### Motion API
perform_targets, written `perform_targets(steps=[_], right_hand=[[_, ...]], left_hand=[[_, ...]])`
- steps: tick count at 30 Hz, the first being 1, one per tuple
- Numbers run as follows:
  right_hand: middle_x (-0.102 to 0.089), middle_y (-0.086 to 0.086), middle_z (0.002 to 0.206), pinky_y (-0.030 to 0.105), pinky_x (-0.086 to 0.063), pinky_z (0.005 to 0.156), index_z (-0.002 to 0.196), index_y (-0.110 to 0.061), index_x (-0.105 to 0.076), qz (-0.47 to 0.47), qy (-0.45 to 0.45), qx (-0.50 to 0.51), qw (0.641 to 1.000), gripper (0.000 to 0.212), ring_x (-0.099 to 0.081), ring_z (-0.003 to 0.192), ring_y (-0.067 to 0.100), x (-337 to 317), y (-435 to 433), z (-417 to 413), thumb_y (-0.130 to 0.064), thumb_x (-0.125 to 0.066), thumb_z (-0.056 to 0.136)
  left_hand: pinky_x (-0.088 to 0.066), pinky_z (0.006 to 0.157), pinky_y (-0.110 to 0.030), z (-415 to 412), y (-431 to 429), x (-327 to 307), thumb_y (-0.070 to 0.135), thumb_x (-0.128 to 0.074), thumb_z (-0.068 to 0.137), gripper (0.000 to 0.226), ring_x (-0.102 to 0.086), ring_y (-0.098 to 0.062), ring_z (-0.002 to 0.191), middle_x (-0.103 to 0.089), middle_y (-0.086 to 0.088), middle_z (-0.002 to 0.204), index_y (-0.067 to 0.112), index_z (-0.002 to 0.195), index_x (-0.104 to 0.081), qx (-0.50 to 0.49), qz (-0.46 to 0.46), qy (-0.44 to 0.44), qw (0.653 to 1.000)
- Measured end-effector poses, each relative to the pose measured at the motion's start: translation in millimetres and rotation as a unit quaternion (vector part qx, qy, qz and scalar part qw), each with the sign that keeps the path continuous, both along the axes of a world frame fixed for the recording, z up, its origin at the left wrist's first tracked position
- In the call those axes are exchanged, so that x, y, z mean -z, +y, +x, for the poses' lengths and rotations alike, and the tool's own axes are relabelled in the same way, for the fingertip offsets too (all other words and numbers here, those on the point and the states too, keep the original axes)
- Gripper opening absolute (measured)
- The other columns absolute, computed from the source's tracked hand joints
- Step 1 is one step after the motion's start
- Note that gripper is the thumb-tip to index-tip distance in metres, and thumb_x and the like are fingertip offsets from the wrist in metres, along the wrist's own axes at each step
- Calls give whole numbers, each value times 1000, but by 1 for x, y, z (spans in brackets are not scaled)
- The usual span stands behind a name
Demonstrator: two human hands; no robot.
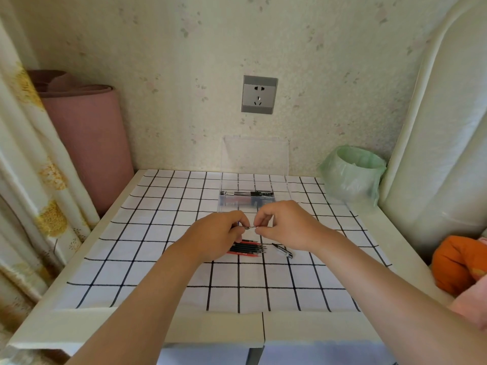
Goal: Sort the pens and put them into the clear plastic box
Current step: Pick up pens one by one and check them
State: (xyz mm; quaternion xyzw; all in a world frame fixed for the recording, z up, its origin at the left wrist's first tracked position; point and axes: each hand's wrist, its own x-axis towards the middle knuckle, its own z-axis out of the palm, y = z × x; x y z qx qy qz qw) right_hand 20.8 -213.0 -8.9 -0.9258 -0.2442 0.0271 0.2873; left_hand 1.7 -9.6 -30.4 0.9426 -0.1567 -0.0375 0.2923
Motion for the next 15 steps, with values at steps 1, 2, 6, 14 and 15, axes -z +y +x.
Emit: perform_targets(steps=[1, 2, 6, 14, 15], right_hand=[[-70, -11, 87, 3, -37, 58, 93, -23, -73, 3, -1, 1, 1000, 9, -54, 63, -16, 1, 1, 0, -22, -73, 85], [-70, -11, 87, 3, -37, 58, 94, -23, -73, 6, 0, 2, 1000, 9, -54, 63, -16, 1, 2, 0, -22, -73, 85], [-69, -13, 88, 5, -37, 58, 95, -27, -72, 10, 2, 1, 1000, 10, -55, 65, -14, 3, 5, 0, -25, -74, 85], [-66, -14, 83, 6, -37, 57, 93, -25, -73, 35, -9, -6, 999, 9, -55, 64, -14, 3, 13, -2, -28, -75, 85], [-66, -15, 83, 7, -37, 57, 92, -27, -73, 40, -9, -5, 999, 8, -55, 63, -12, 4, 14, -2, -29, -75, 85]], left_hand=[[-42, 61, -23, 0, 0, 0, 30, -44, 102, 18, -55, 0, 65, -69, 14, 87, 38, 105, -59, 1, -2, 0, 1000], [-42, 61, -23, -1, 0, 0, 30, -44, 101, 17, -55, 0, 64, -69, 14, 87, 39, 105, -59, 1, -6, 1, 1000], [-43, 62, -24, -1, 1, 0, 30, -45, 101, 16, -58, -3, 68, -69, 14, 85, 38, 105, -59, 5, -18, 2, 1000], [-52, 70, -31, -2, 2, -2, 30, -52, 97, 9, -62, -11, 76, -68, 7, 85, 30, 102, -59, -4, -58, 20, 998], [-52, 71, -32, -2, 3, -3, 29, -52, 96, 8, -62, -12, 76, -68, 5, 85, 30, 100, -59, -6, -58, 23, 998]])
